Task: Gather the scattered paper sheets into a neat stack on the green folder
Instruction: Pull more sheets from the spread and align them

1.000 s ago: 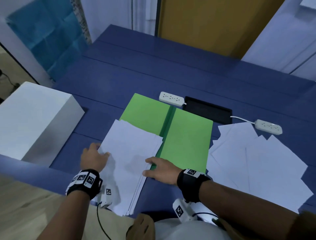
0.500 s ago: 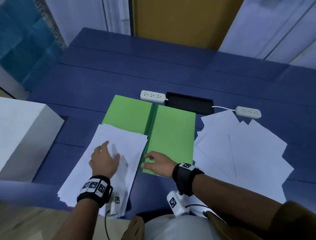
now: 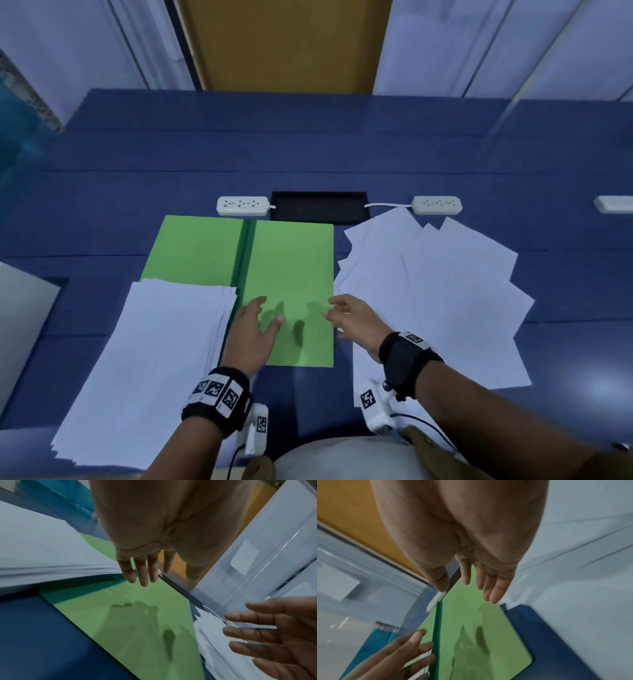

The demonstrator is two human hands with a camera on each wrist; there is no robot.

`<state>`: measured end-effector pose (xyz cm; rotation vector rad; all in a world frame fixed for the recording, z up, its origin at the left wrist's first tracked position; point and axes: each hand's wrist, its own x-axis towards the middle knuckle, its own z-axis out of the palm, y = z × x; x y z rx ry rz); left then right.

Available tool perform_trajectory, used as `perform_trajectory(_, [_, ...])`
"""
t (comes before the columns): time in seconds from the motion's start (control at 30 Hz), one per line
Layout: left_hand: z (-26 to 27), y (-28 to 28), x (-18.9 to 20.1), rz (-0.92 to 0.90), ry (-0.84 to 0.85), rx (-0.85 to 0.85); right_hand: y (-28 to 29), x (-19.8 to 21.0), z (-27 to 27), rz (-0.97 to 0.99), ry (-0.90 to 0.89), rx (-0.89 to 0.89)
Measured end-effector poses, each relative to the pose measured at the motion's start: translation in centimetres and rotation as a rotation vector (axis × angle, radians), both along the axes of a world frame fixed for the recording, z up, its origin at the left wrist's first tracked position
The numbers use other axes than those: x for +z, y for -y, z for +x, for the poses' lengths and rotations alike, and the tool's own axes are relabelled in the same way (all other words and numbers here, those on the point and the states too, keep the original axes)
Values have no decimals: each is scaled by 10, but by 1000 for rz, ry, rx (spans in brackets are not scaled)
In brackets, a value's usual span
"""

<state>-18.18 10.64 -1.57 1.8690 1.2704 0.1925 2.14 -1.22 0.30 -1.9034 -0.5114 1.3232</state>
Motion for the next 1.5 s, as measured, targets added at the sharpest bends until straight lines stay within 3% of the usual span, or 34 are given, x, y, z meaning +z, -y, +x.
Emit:
perform_trajectory(0.2, [72, 47, 10, -165, 97, -31, 103, -3, 107, 34, 17, -250])
perform_trajectory(0.4, [174, 100, 8, -706, 242, 134, 196, -24, 216, -134, 266, -554])
perform_trajectory(0.57, [261, 129, 4, -798, 147, 25, 221, -49, 256, -247, 334, -471])
perform_trajectory(0.67, [296, 144, -1, -790, 72, 48, 219, -52, 262, -267, 337, -390])
perform_trajectory(1.0, [314, 154, -18, -777, 38, 170, 227, -69, 277, -213, 167, -376])
perform_trajectory(1.13, [311, 157, -12, -660, -14, -43, 228, -75, 279, -177, 124, -392])
perform_trajectory(1.33, [311, 171, 16, -341, -59, -453, 232, -78, 280, -25, -24, -510])
perform_trajectory(1.4, [311, 169, 35, -357, -2, -506, 237, -69, 283, 60, -125, -546])
perform_trajectory(1.5, [304, 152, 53, -563, 47, -610, 239, -57, 285, 150, -270, -591])
